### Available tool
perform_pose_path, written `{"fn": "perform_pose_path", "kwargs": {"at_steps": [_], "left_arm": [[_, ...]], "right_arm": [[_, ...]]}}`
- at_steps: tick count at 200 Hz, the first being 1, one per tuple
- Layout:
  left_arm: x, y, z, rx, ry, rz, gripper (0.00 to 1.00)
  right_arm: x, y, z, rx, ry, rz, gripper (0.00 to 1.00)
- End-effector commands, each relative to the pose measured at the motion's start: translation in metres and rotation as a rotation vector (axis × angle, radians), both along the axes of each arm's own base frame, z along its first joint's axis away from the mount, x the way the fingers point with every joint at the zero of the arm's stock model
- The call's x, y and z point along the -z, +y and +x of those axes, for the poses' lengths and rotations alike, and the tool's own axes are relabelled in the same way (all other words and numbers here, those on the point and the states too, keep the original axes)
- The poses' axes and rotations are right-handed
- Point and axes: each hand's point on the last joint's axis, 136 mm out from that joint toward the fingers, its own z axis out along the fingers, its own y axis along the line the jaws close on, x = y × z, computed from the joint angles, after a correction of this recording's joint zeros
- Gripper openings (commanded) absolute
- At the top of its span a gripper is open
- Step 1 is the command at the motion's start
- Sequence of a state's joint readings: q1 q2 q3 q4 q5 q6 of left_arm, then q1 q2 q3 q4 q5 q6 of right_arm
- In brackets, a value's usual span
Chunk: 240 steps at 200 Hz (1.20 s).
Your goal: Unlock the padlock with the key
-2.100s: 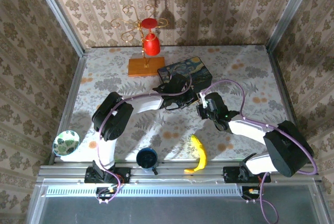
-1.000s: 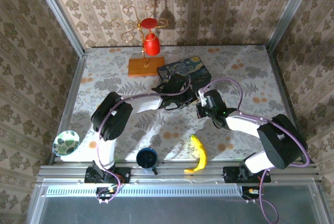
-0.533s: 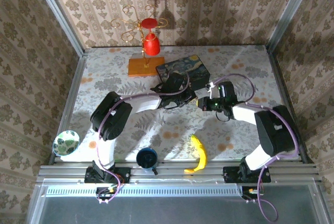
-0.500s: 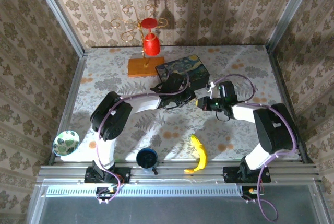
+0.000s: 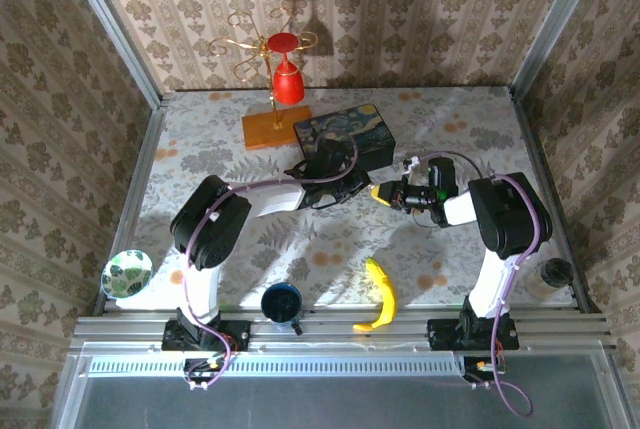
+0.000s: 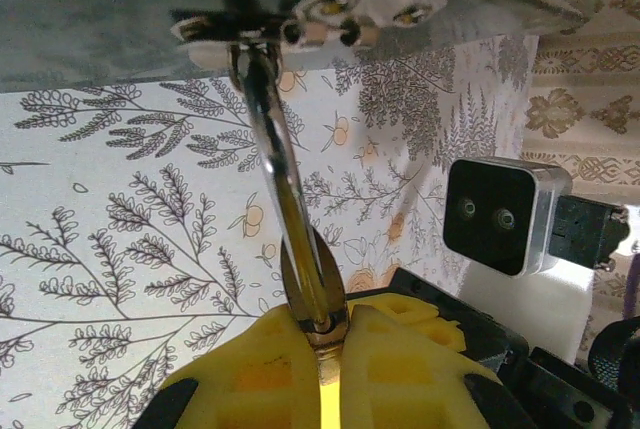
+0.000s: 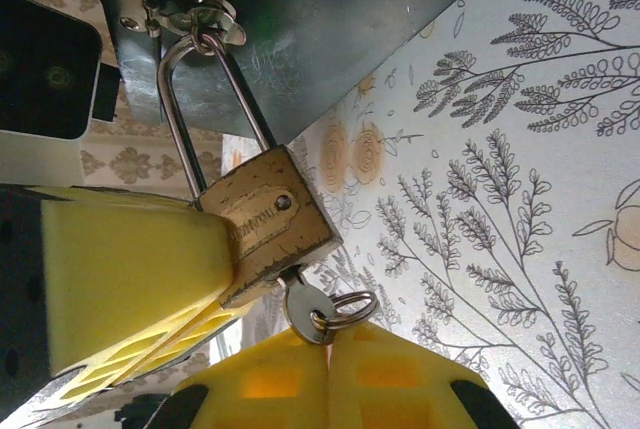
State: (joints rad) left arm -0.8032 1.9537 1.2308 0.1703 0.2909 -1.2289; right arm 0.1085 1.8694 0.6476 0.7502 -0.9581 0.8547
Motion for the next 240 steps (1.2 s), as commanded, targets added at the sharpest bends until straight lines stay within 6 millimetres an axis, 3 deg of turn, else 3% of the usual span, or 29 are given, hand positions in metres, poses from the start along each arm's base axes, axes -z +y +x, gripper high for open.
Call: {"fn": "perform_pose_path", "kwargs": {"at_steps": [1, 12, 77, 122, 163, 192, 207, 240], "left_arm": [[-0.037, -0.016, -0.021, 0.091, -0.016, -0.101, 0.00], [-0.037, -0.016, -0.021, 0.091, -0.016, -0.102, 0.00], [-0.033, -0.016, -0.022, 0.089, -0.010, -0.093, 0.00], [-0.026, -0.017, -0.024, 0.090, -0.002, -0.077, 0.00], [-0.026, -0.019, -0.024, 0.089, -0.004, -0.076, 0.00], [-0.030, -0.020, -0.024, 0.095, -0.012, -0.073, 0.00], [-0.033, -0.021, -0.024, 0.102, -0.018, -0.072, 0.00], [-0.035, -0.022, -0.025, 0.110, -0.018, -0.072, 0.00]], "right_arm": [[-0.009, -0.011, 0.012, 0.061, -0.027, 0.023, 0.03], [-0.008, -0.014, 0.011, 0.071, -0.018, 0.015, 0.09], [-0.001, -0.025, 0.007, 0.122, 0.042, 0.003, 0.21], [-0.003, -0.034, -0.003, 0.159, 0.076, 0.008, 0.23], [-0.004, -0.043, -0.018, 0.167, 0.067, -0.098, 0.24], [-0.013, -0.053, -0.029, 0.174, -0.037, -0.233, 0.26], [-0.014, -0.057, -0.039, 0.169, -0.105, -0.388, 0.27], [-0.037, -0.054, -0.052, 0.132, -0.311, -0.722, 0.29]]}}
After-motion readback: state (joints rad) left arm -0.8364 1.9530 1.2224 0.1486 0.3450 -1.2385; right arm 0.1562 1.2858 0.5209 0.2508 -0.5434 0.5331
